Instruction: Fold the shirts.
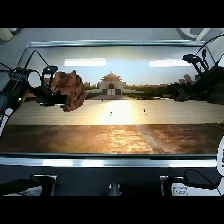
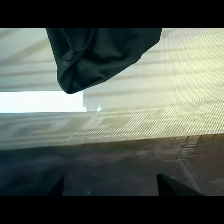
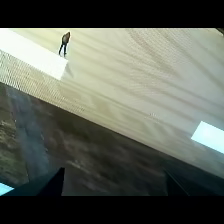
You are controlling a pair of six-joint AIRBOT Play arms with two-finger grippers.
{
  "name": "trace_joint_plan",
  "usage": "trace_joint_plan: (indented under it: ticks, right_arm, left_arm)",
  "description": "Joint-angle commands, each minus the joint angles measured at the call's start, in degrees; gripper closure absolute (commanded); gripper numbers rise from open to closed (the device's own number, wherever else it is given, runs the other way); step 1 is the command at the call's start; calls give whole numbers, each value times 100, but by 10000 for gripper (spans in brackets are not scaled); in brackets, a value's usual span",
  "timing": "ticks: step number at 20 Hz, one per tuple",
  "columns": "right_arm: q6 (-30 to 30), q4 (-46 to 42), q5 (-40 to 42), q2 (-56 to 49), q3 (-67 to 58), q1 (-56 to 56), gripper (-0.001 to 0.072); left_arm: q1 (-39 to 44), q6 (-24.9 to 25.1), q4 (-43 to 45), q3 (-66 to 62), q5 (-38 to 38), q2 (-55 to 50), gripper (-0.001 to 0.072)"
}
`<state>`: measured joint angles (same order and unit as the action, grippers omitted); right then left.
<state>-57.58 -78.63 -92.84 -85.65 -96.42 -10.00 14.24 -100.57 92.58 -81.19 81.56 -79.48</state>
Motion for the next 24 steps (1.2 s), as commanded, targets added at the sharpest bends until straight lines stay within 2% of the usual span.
trace_joint_plan:
  ticks: [1,13,17,22,23,24]
  right_arm:
    - [-2,0,-2,0,0,4,43]
    - [-2,0,-2,0,0,4,43]
    - [-114,4,216,0,0,4,43]
    - [-208,2,1974,0,0,4,43]
    - [-208,26,2253,0,2,4,43]
    - [-208,46,2459,-2,2,4,43]
  left_arm:
    - [2,2,2,2,0,-4,42]
    - [2,-39,-2,4,-66,-7,42]
    - [11,-212,-2,24,-1128,-13,42]
    - [-22,-212,9,33,-2253,-254,55]
    - [-55,-210,103,31,-2756,-382,185]
    - [-153,-221,304,-7,-3281,-597,213]
